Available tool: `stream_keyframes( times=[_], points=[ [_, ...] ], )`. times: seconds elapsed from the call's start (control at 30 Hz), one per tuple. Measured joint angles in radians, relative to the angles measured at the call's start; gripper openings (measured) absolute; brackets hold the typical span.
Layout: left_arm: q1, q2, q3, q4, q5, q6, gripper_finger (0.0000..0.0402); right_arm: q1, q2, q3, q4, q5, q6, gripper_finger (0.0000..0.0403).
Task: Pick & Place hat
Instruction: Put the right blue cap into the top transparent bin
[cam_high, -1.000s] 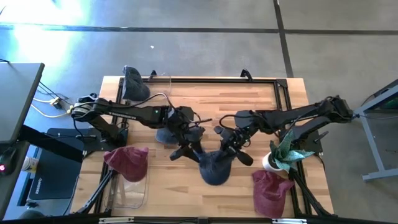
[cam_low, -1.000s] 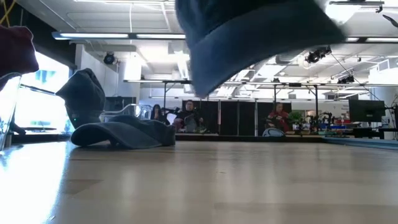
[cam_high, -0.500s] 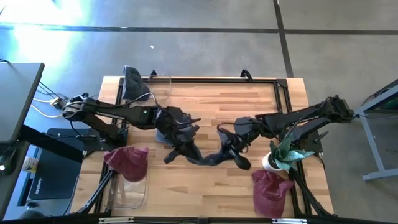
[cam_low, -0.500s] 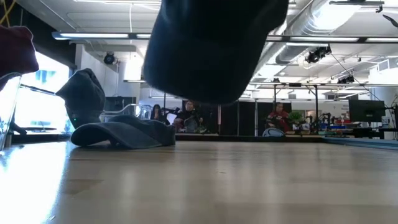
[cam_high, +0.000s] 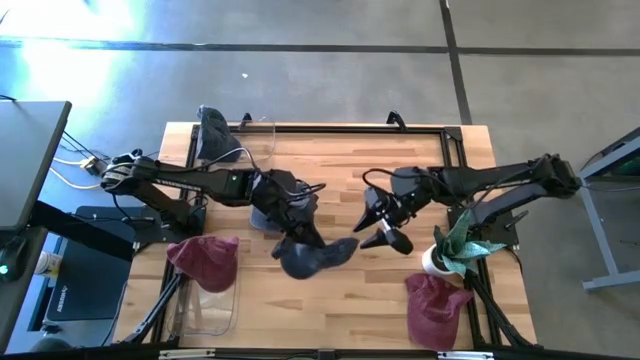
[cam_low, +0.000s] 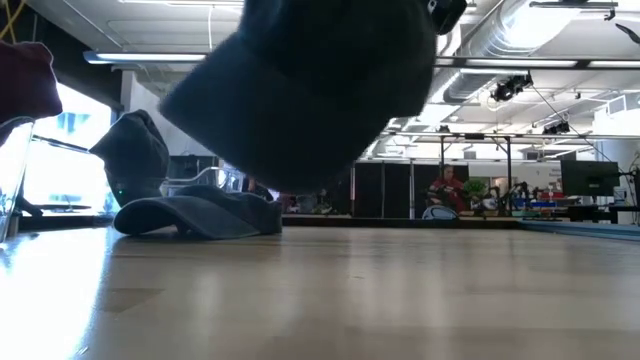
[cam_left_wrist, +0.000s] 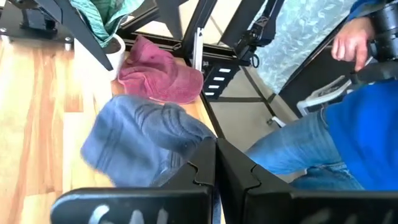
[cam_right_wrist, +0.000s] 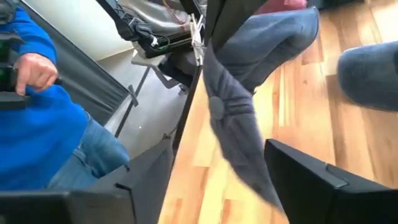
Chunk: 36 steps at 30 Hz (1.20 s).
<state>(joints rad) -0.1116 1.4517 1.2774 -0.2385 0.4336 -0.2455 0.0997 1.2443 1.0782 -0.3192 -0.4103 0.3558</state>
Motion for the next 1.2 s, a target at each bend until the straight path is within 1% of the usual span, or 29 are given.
stream_keyframes(
  times=[0.1,0.13,0.23,0.3,0.33,0.4,0.47,0.53,0.6,0.67,0.7,0.73,0.77,0.83,0.87,0.93,0.97,1.03,1.13,1.2],
  points=[
    [-0.001,0.000,0.000,0.000,0.000,-0.013,0.0000,0.025,0.020,0.000,0.012,0.035,-0.047,0.0266],
    [0.000,0.000,0.000,-0.001,0.000,-0.014,0.0000,0.038,0.028,0.000,0.019,0.070,-0.091,0.0267],
    [0.000,0.000,0.000,-0.004,-0.019,-0.014,0.0000,0.080,0.059,0.000,0.039,0.241,-0.206,0.0262],
    [0.000,0.000,0.000,-0.006,-0.030,-0.014,0.0000,0.097,0.078,0.000,0.058,0.296,-0.272,0.0256],
    [0.000,0.000,0.000,-0.006,-0.033,-0.014,0.0000,0.101,0.087,0.000,0.060,0.296,-0.297,0.0251],
    [0.000,0.000,0.000,-0.010,-0.035,-0.014,0.0000,0.110,0.103,0.000,0.061,0.259,-0.324,0.0233],
    [0.000,0.000,0.000,-0.021,-0.038,-0.014,0.0000,0.119,0.117,0.000,0.061,0.221,-0.329,0.0202],
    [0.000,0.000,0.000,-0.042,-0.053,-0.022,0.0000,0.129,0.119,0.000,0.057,0.187,-0.330,0.0158],
    [0.000,0.000,0.000,-0.072,-0.072,-0.023,0.0000,0.135,0.119,0.000,0.063,0.156,-0.327,0.0104],
    [0.000,0.000,0.000,-0.099,-0.092,-0.026,0.0000,0.136,0.117,0.000,0.077,0.104,-0.280,0.0043],
    [0.000,0.000,0.000,-0.108,-0.103,-0.026,0.0000,0.133,0.117,0.000,0.086,0.071,-0.261,0.0022],
    [0.000,0.000,0.000,-0.113,-0.106,-0.026,0.0000,0.127,0.117,0.000,0.099,0.045,-0.246,0.0013],
    [0.000,0.000,0.000,-0.117,-0.108,-0.026,0.0000,0.123,0.115,0.000,0.107,0.034,-0.223,0.0014],
    [0.000,0.000,0.000,-0.113,-0.095,-0.026,0.0001,0.113,0.114,0.000,0.113,0.033,-0.176,0.0017],
    [0.000,0.000,0.000,-0.107,-0.080,-0.026,0.0002,0.105,0.114,0.000,0.115,0.028,-0.167,0.0012],
    [0.000,0.000,0.001,-0.102,-0.022,-0.020,0.0015,0.092,0.114,0.000,0.113,0.010,-0.164,0.0005],
    [0.001,0.000,0.001,-0.107,0.017,-0.018,0.0027,0.087,0.114,0.000,0.114,0.011,-0.158,0.0006],
    [0.012,0.000,0.001,-0.121,0.057,-0.015,0.0060,0.079,0.114,0.000,0.113,0.014,-0.143,0.0006],
    [0.026,0.000,0.001,-0.105,0.062,0.005,0.0127,0.071,0.114,0.000,0.107,0.014,-0.151,0.0004],
    [0.036,0.000,0.001,-0.071,0.027,0.041,0.0173,0.063,0.114,0.000,0.107,0.012,-0.152,0.0003]
  ],
)
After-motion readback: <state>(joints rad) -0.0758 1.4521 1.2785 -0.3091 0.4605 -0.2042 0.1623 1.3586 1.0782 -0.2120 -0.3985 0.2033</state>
